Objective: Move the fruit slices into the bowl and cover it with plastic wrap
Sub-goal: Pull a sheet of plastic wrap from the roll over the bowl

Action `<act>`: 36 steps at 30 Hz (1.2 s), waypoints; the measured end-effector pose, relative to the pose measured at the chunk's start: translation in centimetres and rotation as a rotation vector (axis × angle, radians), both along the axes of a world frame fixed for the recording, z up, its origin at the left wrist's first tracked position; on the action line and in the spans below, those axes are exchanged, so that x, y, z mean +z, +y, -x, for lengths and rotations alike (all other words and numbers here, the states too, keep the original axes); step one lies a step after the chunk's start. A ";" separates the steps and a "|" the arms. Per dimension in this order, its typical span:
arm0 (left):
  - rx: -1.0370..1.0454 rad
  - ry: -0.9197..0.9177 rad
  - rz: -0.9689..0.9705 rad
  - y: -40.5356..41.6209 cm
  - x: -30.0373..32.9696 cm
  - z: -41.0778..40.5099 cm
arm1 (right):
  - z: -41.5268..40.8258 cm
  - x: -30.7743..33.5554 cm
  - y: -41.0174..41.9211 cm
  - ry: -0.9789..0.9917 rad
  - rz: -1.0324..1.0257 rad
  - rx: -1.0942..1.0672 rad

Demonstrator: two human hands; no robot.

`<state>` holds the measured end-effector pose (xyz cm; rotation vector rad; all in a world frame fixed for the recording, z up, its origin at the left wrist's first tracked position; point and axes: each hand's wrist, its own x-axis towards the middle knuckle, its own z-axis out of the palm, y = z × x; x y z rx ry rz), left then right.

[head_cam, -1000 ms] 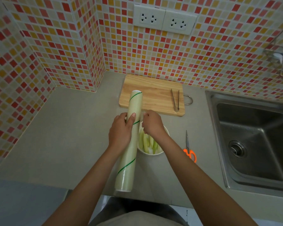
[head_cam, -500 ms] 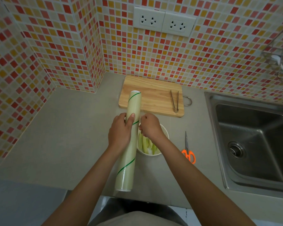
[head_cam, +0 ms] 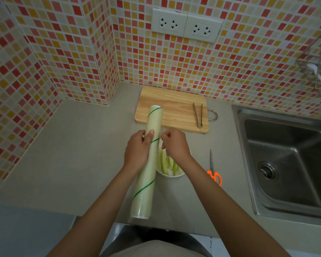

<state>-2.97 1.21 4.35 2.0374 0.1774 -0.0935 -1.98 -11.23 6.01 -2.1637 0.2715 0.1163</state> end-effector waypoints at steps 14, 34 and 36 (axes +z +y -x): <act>0.019 0.096 0.131 0.2 -0.4 -0.4 | -0.7 -1.0 -1.2 -0.412 0.083 0.207; -0.002 0.067 0.066 0.4 -0.4 -0.4 | -1.9 0.8 -3.5 -0.071 -0.237 0.396; -0.012 0.068 0.068 0.4 -0.4 -0.5 | -2.0 1.1 -3.5 -0.087 -0.206 0.420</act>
